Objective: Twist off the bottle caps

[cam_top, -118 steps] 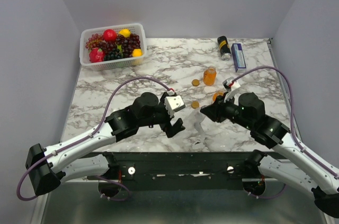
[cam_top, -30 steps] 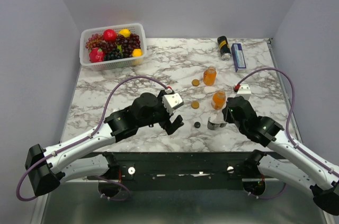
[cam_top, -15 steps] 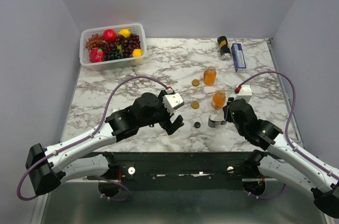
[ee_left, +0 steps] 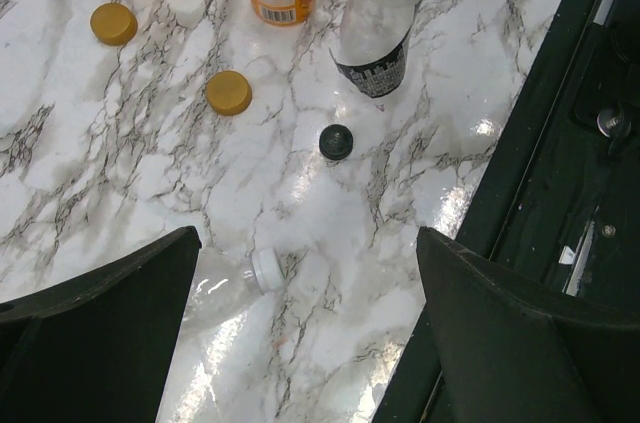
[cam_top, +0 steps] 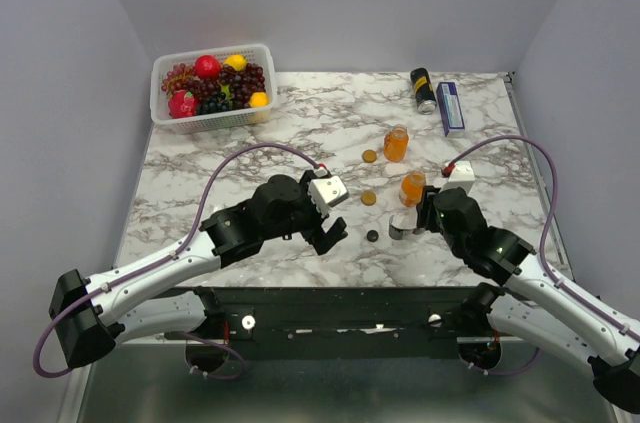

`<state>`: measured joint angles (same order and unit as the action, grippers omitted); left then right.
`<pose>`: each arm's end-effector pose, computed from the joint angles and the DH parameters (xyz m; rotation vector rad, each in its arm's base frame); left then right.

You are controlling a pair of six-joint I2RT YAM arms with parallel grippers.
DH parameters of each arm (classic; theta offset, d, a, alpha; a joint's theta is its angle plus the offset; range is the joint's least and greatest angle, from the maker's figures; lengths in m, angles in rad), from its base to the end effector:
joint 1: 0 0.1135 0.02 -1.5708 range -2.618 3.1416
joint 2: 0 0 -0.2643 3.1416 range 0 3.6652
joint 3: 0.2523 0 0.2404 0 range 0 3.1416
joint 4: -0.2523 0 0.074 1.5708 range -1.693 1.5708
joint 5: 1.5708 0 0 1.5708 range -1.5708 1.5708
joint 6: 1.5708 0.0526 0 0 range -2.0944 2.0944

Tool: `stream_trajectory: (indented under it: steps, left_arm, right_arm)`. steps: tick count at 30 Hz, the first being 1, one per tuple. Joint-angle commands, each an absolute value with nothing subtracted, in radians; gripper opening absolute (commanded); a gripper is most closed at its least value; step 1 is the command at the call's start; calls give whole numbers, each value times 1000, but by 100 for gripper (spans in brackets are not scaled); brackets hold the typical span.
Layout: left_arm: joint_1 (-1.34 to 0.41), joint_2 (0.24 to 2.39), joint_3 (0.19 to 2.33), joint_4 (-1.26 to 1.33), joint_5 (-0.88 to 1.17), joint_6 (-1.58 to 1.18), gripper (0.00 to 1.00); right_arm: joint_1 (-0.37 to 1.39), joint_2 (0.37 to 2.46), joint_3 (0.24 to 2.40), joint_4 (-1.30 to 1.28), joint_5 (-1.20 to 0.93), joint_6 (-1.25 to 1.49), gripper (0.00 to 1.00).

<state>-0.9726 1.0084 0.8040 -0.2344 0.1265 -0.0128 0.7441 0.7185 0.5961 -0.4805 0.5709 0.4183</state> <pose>0.1260 -0.1966 0.2950 1.0377 1.8118 -0.7434 0.1346 0.0853 0.2516 -0.0204 2.0692 0.0886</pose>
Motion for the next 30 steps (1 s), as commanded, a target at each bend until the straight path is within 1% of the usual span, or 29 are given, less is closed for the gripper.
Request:
stream_trajectory:
  steps: [1, 6, 8, 9, 11, 13, 15, 16, 17, 19, 21, 23, 24, 30]
  left_arm:
    - [-976, 1009, 821, -242, 123, -20, 99]
    - [-976, 1008, 821, -241, 121, -20, 99]
    - [-976, 1008, 821, -241, 124, -25, 99]
    - [-976, 1005, 821, -239, 112, -28, 99]
    - [-973, 993, 819, -236, 80, -49, 99]
    - [-962, 968, 818, -233, -23, -70, 99]
    - [-887, 945, 813, -227, -57, -116, 99]
    - [-841, 927, 810, -221, -35, -139, 99]
    - [-757, 919, 810, -215, -17, -158, 99]
    - [-675, 908, 819, -216, 0, -196, 99]
    - [-599, 897, 834, -239, -20, -209, 99]
    - [-554, 870, 836, -248, -57, -212, 99]
    - [-520, 859, 839, -258, -67, -212, 99]
    - [-468, 821, 850, -294, -175, -190, 99]
  right_arm:
    - [741, 701, 630, -520, 552, 417, 65]
    - [742, 667, 655, -526, 511, 396, 74]
    - [741, 632, 664, -529, 488, 387, 75]
    - [741, 615, 672, -531, 462, 379, 81]
    - [741, 585, 693, -532, 437, 368, 82]
    - [742, 543, 718, -516, 390, 331, 81]
    - [742, 551, 739, -480, 317, 287, 79]
    - [742, 573, 758, -468, 295, 278, 78]
    - [744, 600, 794, -453, 275, 272, 78]
    - [768, 708, 837, -442, 242, 253, 77]
    - [851, 774, 883, -410, 279, 244, 77]
    - [926, 859, 897, -347, 319, 235, 77]
    - [990, 889, 913, -330, 345, 232, 79]
    - [1075, 1170, 934, -236, 270, 284, 79]
